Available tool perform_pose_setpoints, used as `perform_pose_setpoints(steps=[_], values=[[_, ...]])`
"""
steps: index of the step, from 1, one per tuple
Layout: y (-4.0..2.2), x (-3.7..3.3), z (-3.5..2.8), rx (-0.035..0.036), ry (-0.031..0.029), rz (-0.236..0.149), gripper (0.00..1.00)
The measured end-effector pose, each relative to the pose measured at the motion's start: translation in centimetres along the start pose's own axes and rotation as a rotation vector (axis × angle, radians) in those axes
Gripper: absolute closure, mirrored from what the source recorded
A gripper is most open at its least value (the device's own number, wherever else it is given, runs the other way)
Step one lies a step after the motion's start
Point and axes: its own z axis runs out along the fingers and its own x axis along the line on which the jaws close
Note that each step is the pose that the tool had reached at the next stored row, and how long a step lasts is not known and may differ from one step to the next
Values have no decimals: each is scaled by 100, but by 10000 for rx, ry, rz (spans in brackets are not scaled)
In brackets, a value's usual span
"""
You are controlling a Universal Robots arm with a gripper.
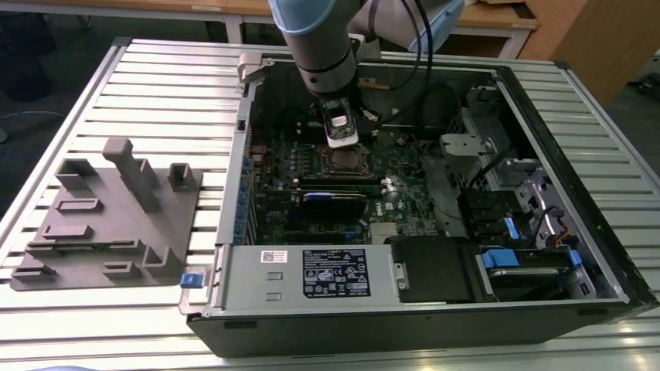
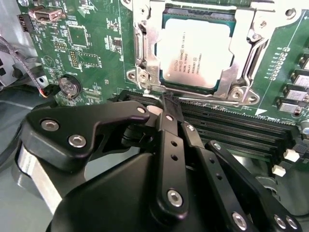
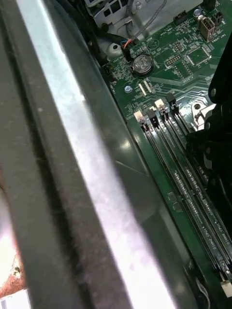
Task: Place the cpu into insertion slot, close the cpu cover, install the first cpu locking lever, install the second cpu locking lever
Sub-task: 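Install the first cpu locking lever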
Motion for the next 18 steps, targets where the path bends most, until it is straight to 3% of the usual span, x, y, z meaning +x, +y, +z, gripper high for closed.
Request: perform_pose_setpoints(steps=[5, 12, 18], values=[[-2, 1, 2, 56, -24, -21, 89], [22, -11, -59, 55, -25, -20, 89], [64, 8, -59, 35, -31, -2, 89]])
